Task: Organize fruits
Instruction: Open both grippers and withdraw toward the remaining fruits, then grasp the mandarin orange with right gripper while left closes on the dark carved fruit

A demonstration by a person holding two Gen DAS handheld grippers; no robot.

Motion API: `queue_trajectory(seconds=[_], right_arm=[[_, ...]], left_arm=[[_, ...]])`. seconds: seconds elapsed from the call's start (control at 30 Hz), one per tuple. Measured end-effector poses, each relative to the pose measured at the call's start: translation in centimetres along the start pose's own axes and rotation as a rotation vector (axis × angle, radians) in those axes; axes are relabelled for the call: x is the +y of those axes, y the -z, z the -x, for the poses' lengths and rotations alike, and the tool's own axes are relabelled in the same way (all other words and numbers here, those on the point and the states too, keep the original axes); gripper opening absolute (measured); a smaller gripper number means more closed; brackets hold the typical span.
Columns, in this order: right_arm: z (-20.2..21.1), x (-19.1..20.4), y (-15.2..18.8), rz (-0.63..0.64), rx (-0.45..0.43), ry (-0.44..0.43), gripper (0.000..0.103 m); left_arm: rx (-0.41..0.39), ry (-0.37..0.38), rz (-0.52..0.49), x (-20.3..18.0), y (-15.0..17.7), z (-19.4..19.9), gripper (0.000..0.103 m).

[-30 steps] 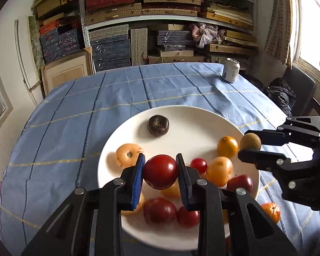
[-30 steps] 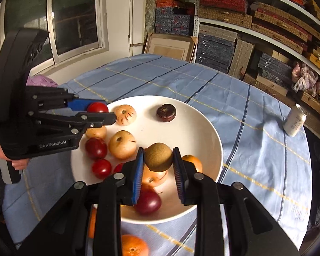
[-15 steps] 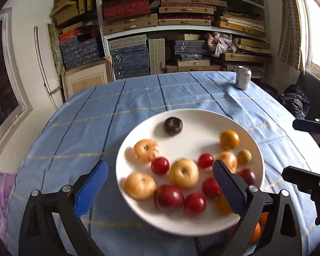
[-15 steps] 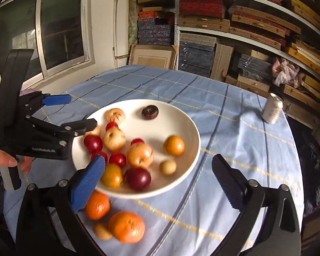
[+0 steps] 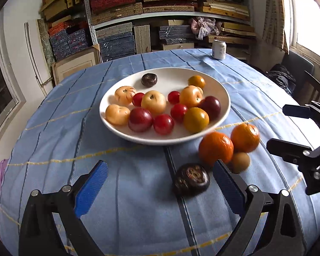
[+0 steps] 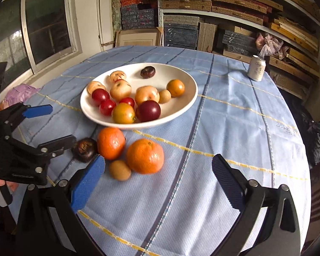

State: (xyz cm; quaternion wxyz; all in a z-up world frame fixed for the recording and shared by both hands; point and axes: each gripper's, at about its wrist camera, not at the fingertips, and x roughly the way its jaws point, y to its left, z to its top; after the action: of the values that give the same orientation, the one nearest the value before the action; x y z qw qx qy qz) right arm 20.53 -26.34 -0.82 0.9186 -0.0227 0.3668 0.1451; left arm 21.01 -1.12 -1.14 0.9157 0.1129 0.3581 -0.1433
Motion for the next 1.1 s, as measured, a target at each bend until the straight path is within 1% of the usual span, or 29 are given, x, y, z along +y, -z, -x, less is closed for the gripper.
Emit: queue_trajectory(seconds=[0.13, 0.23, 0.27, 0.37, 0.47, 0.57, 0.67, 0.7, 0.77, 0.8, 0.83, 0.87, 0.9, 0.93, 0.97, 1.0, 1.03, 1.1], right_arm=[[-0.6, 0.0, 0.8, -0.001, 0.028, 0.011, 0.098], [-1.2, 0.0, 1.0, 0.015, 0.042, 0.041, 0.098], [-1.4, 0.0, 1.0, 0.019, 0.050, 0.039, 0.099], [-2.2, 0.3, 0.8, 0.038, 0.064, 0.035, 0.099], [-3.0, 0.5, 0.4, 0.067, 0.066, 0.053, 0.099], [-4.2, 0.1, -0.2, 0.067, 0.079, 0.040, 0.099], [-5.1, -0.6, -0.9, 0.036, 0.090, -0.013, 0.099], [-5.4, -0.9, -1.2, 0.031, 0.093, -0.018, 0.099], [-6.0, -1.3, -1.7, 0.039, 0.091, -0.004, 0.099], [-6.3, -1.5, -1.9, 0.041, 0.097, 0.002, 0.098], [-6.6, -1.6, -2.0, 0.039, 0.099, -0.002, 0.099], [-6.9, -1.6, -2.1, 0.034, 0.103, -0.026, 0.098], [-7.1, -1.5, -2.2, 0.027, 0.108, -0.058, 0.092], [-7.3, -1.4, -2.3, 0.025, 0.114, -0.079, 0.083], [-7.6, -1.2, -2.5, 0.024, 0.119, -0.090, 0.066], [-8.0, -1.1, -2.6, 0.015, 0.134, -0.103, 0.059], [-8.2, -1.1, -2.7, -0.002, 0.144, -0.113, 0.057], [-8.2, -0.8, -2.6, -0.021, 0.155, -0.125, 0.047]], left_arm=[[0.023, 0.010, -0.013, -0.5, 1.4, -0.1, 0.099], [0.048, 0.018, -0.041, -1.0, 2.1, -0.6, 0.099], [0.055, 0.021, -0.053, -1.2, 2.3, -0.9, 0.099], [0.069, 0.035, -0.079, -1.7, 2.4, -1.6, 0.099], [0.081, 0.028, -0.082, -1.8, 2.2, -2.3, 0.099], [0.102, 0.044, -0.064, -1.5, 1.9, -3.4, 0.099], [0.123, 0.064, -0.074, -1.5, 1.6, -4.5, 0.097], [0.131, 0.075, -0.065, -1.4, 1.4, -4.7, 0.097], [0.129, 0.113, -0.039, -1.1, 1.2, -4.8, 0.078], [0.130, 0.140, -0.028, -0.9, 1.0, -4.9, 0.076], [0.129, 0.141, -0.028, -0.9, 0.9, -5.0, 0.074], [0.127, 0.143, -0.030, -1.1, 0.9, -5.1, 0.069], [0.122, 0.151, -0.036, -1.2, 0.7, -5.1, 0.065], [0.119, 0.158, -0.040, -1.4, 0.7, -5.1, 0.060], [0.116, 0.172, -0.053, -1.5, 0.7, -5.1, 0.052], [0.112, 0.190, -0.059, -1.6, 0.7, -5.0, 0.048], [0.112, 0.191, -0.060, -1.7, 0.7, -5.0, 0.046], [0.111, 0.200, -0.055, -1.5, 0.9, -4.9, 0.046]])
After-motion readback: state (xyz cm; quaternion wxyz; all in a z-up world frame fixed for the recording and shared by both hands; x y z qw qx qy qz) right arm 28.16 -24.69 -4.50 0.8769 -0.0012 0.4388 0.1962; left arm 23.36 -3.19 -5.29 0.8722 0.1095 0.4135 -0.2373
